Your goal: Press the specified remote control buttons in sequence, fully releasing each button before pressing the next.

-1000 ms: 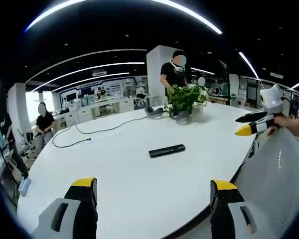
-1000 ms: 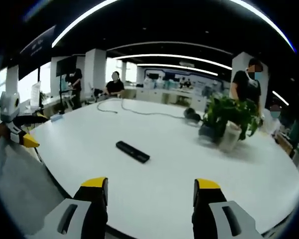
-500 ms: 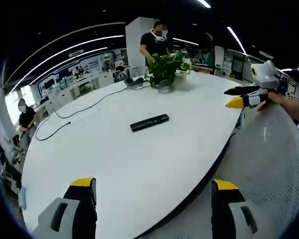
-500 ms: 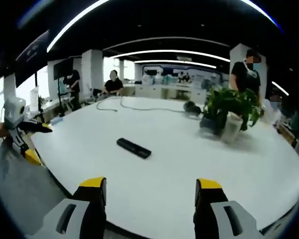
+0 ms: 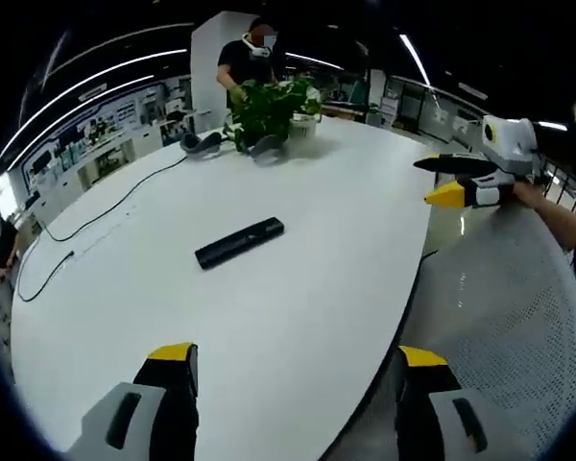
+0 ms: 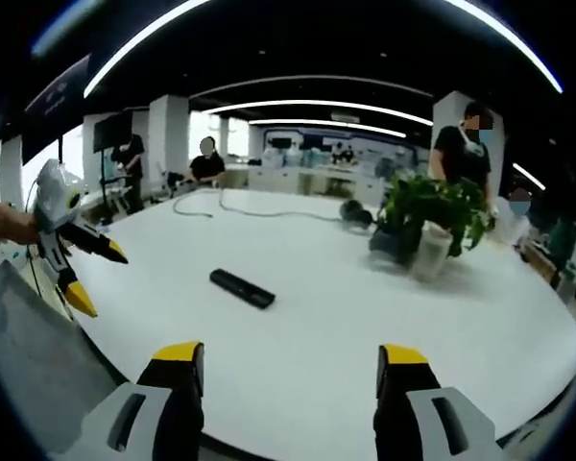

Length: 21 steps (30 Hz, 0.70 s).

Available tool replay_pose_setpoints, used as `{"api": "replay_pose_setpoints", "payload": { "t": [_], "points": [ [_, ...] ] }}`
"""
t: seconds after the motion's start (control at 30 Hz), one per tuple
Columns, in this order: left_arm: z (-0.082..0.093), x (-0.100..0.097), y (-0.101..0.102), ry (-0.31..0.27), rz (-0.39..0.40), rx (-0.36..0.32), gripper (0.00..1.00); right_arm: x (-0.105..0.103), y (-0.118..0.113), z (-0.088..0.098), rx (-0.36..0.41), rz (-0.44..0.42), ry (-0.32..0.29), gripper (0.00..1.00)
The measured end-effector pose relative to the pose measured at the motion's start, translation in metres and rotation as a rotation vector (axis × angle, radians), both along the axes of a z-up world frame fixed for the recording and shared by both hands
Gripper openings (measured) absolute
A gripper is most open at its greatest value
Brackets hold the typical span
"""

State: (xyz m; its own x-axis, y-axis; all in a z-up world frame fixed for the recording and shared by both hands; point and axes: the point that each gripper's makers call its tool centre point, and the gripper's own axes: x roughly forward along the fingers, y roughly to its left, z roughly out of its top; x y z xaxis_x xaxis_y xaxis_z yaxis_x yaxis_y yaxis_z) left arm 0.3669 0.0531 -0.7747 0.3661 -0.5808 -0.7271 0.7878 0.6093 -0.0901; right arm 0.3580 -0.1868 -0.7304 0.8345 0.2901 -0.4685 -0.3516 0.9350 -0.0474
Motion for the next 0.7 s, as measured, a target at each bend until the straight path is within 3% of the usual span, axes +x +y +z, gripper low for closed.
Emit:
{"api": "replay_pose_setpoints", "payload": {
  "t": [0.33, 0.5, 0.7],
  "points": [
    [-0.025, 0.045, -0.017, 0.006, -0.112, 0.073, 0.88, -0.001, 0.0, -0.005, 0.036, -0.016, 0.031, 0.68],
    [-0.04, 0.056, -0.023, 0.036, -0.155, 0.101, 0.88, -0.002, 0.003, -0.009, 0.045, -0.004, 0.056, 0.66],
    [-0.05, 0.079, -0.032, 0.031, -0.199, 0.142, 0.91, -0.003, 0.002, -0.014, 0.055, -0.01, 0.08, 0.65]
  ]
}}
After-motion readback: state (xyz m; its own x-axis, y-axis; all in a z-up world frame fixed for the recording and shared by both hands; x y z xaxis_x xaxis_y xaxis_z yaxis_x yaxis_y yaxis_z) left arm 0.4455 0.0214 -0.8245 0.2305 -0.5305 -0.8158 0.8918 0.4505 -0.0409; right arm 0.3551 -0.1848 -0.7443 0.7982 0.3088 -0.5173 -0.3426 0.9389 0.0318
